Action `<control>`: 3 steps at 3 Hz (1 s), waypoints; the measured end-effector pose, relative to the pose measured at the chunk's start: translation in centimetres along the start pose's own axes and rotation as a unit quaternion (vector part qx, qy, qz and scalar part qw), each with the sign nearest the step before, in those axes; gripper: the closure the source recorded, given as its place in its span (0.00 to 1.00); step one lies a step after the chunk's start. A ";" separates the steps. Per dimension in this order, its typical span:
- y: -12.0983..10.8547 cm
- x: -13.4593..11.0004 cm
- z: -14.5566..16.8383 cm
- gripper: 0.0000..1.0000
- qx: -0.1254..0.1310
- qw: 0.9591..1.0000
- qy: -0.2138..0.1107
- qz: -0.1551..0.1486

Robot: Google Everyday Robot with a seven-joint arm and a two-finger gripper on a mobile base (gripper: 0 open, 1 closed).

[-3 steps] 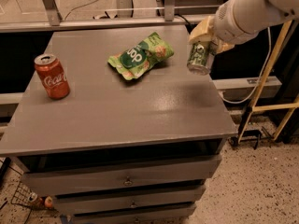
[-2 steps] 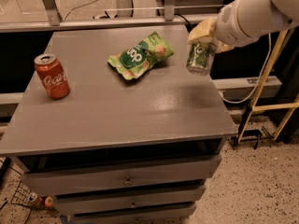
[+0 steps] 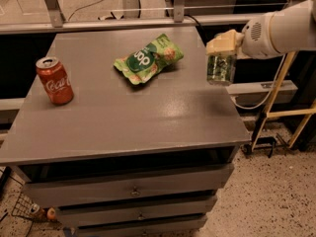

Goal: Place green can upright

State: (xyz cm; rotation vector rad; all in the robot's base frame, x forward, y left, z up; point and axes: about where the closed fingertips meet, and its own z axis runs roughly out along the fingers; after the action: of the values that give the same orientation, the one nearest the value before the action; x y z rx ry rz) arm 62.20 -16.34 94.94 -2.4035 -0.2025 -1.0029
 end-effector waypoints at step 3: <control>0.6 -3.1 2.3 1.00 -0.068 0.953 0.096 -0.280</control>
Offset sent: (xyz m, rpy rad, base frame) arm -0.0078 0.0099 -0.0399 -0.4957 -0.5743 0.1815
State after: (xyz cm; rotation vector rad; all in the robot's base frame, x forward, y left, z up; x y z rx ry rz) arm 61.60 -15.42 91.15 -2.3981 -0.8021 -1.5333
